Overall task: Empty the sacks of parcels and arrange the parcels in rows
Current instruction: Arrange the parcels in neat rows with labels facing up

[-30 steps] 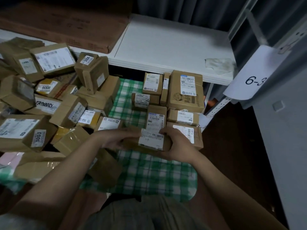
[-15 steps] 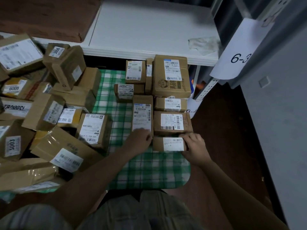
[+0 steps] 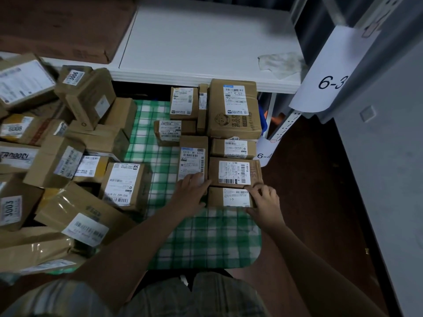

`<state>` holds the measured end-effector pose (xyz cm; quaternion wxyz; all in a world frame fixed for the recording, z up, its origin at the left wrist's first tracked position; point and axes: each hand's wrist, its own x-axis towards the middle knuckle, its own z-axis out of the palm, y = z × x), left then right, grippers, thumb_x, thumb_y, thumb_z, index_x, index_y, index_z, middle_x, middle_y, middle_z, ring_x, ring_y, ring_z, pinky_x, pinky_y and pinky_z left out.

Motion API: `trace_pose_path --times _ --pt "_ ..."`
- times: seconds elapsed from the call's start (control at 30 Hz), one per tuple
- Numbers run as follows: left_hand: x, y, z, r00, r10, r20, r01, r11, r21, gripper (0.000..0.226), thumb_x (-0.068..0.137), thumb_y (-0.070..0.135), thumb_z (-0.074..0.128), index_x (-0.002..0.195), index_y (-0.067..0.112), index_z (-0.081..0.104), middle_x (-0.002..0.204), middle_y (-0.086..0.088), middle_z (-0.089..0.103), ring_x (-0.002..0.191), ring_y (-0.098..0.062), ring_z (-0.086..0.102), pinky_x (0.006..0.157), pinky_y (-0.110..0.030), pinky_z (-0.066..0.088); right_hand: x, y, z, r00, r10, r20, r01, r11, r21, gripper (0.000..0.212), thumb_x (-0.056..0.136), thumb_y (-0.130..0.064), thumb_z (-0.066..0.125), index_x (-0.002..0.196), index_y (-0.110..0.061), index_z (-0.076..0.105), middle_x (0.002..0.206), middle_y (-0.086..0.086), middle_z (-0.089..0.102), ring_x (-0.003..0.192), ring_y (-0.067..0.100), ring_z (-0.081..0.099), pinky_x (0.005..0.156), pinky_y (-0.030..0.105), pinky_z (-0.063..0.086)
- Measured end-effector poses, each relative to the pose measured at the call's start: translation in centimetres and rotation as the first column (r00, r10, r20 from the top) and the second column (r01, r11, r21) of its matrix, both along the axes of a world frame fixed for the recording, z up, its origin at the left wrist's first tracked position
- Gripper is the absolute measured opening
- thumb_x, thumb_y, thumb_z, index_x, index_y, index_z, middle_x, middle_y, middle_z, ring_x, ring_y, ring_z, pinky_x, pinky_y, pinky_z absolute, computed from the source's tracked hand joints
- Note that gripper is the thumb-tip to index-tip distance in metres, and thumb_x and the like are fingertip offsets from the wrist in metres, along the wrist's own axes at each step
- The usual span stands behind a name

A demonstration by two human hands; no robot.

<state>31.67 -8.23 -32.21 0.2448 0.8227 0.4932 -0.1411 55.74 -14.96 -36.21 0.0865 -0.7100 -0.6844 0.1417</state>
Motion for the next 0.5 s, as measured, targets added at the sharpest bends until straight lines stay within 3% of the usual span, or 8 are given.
trace_pose_path --times 0.23,0.4,0.5 --pt "0.6 0.0 -0.3 0.998 -0.004 -0.057 0.006 1.000 0.026 0.076 0.093 0.038 0.056 0.154 0.026 0.010 0.159 -0.008 -0.006 0.144 -0.031 0.000 0.116 -0.046 0.011 -0.7 0.2 0.2 1.000 0.015 -0.003 -0.015 1.000 0.010 0.077 0.060 -0.015 0.087 0.130 -0.008 0.056 0.112 0.018 0.055 0.101 0.036 0.051 0.087 0.050 0.050" --pt "0.6 0.0 -0.3 0.999 0.003 -0.047 -0.002 0.999 0.034 0.078 0.093 0.039 0.056 0.154 0.026 0.009 0.159 -0.008 -0.004 0.144 -0.031 0.001 0.116 -0.046 0.011 -1.5 0.4 0.3 0.990 0.006 0.144 -0.002 1.000 -0.026 0.097 0.044 -0.035 0.093 0.131 -0.009 0.057 0.114 0.022 0.057 0.102 0.041 0.056 0.095 0.063 0.043" --pt "0.6 0.3 -0.3 1.000 0.023 -0.007 -0.023 1.000 0.011 0.079 0.093 0.039 0.056 0.153 0.024 0.007 0.158 -0.007 0.001 0.143 -0.029 0.005 0.115 -0.045 0.013 -1.9 0.6 0.7 0.983 0.077 0.167 -0.072 0.997 -0.034 0.091 0.050 -0.039 0.091 0.130 -0.014 0.057 0.120 0.017 0.056 0.111 0.037 0.052 0.100 0.060 0.039"
